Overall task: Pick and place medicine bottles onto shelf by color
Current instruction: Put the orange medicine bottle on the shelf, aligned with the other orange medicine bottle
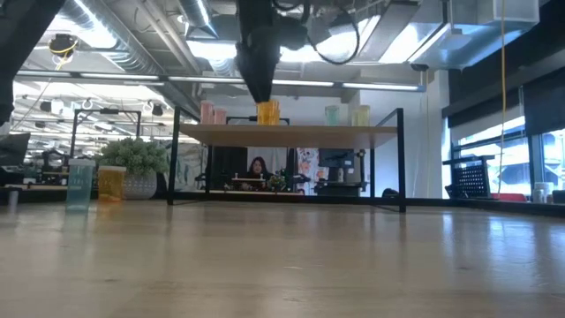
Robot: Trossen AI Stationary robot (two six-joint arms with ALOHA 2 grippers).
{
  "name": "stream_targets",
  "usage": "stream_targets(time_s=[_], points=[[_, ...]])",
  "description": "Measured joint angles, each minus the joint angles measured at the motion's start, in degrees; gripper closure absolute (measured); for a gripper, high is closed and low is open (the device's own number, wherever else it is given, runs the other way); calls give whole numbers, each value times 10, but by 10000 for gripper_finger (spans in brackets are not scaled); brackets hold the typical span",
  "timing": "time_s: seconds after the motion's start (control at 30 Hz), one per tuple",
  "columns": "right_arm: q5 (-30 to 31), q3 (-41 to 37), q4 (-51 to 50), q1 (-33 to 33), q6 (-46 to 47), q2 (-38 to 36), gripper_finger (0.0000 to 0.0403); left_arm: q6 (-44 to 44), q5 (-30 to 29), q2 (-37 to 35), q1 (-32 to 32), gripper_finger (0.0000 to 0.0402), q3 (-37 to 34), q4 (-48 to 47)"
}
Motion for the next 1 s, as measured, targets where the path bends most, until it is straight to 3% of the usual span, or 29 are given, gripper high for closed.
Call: stream_targets(time_s=[0.23,0.57,0.87,1.0], points=[[0,0,0,0,0,0,150,57,-28,0,13,157,-36,63],[0,0,0,0,0,0,150,66,-29,0,51,157,-38,70],[0,0,0,0,0,0,150,67,-22,0,66,157,-38,76],[0,0,0,0,0,0,150,60,9,0,58,157,-38,65]])
